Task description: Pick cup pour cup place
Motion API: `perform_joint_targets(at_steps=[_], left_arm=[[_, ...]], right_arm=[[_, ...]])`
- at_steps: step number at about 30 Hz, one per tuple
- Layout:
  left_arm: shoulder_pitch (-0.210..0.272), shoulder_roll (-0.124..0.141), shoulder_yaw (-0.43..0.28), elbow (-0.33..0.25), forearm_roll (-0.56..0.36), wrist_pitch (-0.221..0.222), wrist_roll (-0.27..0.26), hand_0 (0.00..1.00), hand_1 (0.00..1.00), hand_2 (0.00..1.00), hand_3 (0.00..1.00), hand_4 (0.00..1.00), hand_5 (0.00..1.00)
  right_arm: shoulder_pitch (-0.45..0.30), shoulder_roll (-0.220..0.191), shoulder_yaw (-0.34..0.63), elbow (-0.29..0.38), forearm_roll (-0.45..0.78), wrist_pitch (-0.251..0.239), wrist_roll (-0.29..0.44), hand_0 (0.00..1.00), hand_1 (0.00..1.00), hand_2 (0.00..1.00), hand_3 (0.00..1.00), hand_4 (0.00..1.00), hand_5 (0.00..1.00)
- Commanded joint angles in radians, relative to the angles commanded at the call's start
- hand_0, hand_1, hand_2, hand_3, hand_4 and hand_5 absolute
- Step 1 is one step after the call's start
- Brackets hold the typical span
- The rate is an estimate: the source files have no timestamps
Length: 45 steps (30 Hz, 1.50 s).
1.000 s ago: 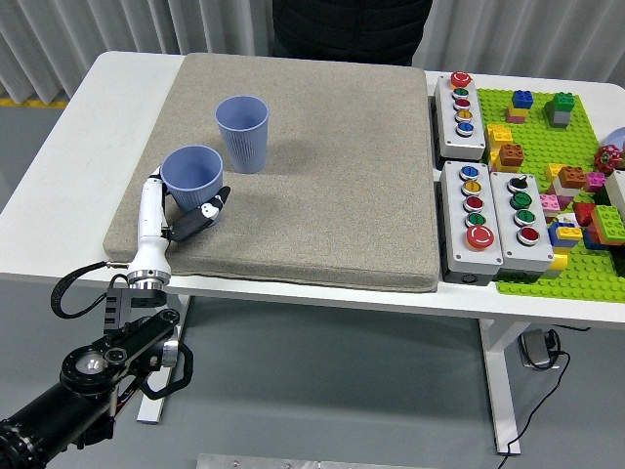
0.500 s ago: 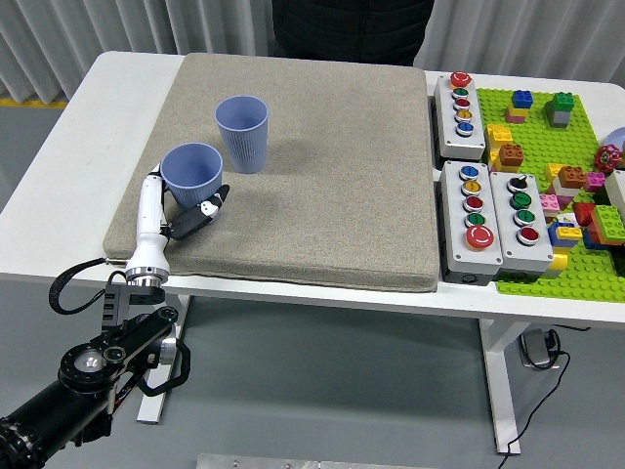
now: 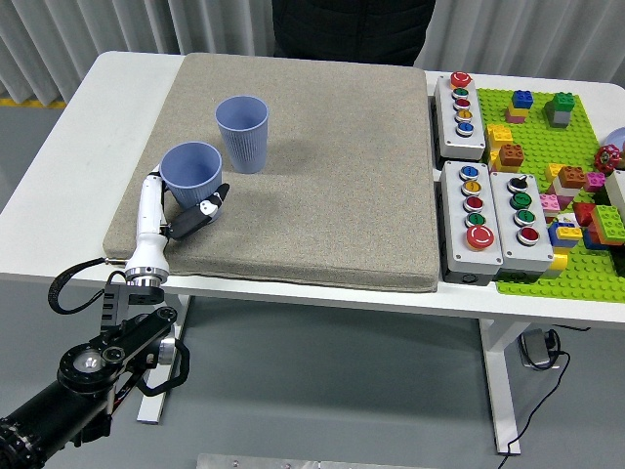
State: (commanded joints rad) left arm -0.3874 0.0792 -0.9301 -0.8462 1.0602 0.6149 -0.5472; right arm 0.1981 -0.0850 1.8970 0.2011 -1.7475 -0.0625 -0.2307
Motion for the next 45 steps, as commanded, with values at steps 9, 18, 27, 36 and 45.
perform_joint_targets(at_steps=[9, 18, 27, 36, 45], left_arm=[[-0.001, 0.000, -0.002, 0.000, 0.015, -0.010, 0.011, 0.668, 0.696, 0.830, 0.794, 0.927, 0.402], [0.004, -0.001, 0.002, 0.001, 0.033, -0.010, 0.018, 0.672, 0.701, 0.834, 0.794, 0.936, 0.416], [0.010, 0.000, -0.004, -0.009, 0.053, -0.021, 0.027, 0.686, 0.717, 0.841, 0.793, 0.959, 0.440], [0.012, 0.005, -0.034, -0.022, 0.121, -0.054, 0.065, 0.784, 0.819, 0.967, 0.972, 0.971, 0.453], [0.030, 0.012, -0.056, -0.033, 0.142, -0.057, 0.072, 0.788, 0.825, 0.971, 0.972, 0.971, 0.453]], right_arm=[[0.001, 0.000, 0.000, 0.000, -0.001, 0.000, -0.001, 0.703, 0.682, 0.605, 0.601, 0.042, 0.388], [-0.003, 0.000, 0.001, 0.001, -0.008, 0.003, -0.001, 0.703, 0.683, 0.606, 0.601, 0.042, 0.393], [-0.005, 0.000, 0.000, 0.001, -0.006, 0.002, -0.002, 0.703, 0.683, 0.606, 0.601, 0.042, 0.396], [-0.002, -0.001, 0.000, 0.000, -0.002, 0.001, 0.000, 0.703, 0.683, 0.606, 0.602, 0.041, 0.397], [-0.002, -0.001, 0.002, 0.000, -0.004, 0.001, 0.000, 0.703, 0.682, 0.606, 0.601, 0.041, 0.397]])
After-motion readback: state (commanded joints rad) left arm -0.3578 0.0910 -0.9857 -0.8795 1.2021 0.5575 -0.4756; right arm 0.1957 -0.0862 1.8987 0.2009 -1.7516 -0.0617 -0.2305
